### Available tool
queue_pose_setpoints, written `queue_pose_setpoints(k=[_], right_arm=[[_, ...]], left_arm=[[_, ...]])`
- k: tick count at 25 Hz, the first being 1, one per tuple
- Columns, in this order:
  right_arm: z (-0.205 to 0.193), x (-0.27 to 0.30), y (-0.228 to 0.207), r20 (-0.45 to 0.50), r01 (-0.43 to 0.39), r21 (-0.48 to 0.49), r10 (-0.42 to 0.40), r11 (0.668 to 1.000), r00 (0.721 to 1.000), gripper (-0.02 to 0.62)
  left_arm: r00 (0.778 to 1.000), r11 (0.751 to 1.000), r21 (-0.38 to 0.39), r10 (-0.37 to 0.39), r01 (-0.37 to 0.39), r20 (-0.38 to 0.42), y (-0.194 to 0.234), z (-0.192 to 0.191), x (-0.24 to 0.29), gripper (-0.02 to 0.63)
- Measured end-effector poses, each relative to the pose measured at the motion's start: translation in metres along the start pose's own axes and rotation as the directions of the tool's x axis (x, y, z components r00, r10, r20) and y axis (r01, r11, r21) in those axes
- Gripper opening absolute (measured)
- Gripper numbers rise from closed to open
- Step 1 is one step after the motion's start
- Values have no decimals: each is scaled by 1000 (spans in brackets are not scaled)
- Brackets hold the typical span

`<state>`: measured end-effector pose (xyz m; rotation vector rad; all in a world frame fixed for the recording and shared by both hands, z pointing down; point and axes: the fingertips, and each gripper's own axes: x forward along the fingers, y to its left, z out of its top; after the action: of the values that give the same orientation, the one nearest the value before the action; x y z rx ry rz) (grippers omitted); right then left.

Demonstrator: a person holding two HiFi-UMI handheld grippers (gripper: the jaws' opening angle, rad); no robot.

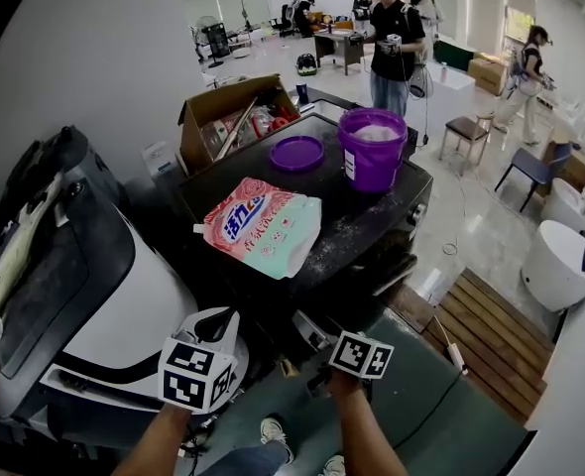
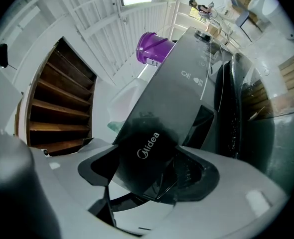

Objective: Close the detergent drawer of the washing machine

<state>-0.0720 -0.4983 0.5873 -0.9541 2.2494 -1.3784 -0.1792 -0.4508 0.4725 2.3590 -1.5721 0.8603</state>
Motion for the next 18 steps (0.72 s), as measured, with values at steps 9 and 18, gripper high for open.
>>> queue_pose_setpoints(k=[9,18], right_arm=[[6,-8,5,-26,27,-58,-29,998,999,337],[17,-50,34,-109,117,-400,-173,909,979,281]], left_arm=[[1000,1000,-16,14,-14,5,-3,2,-6,2],[998,997,-64,50,-46,46,-18,12,-35,2]])
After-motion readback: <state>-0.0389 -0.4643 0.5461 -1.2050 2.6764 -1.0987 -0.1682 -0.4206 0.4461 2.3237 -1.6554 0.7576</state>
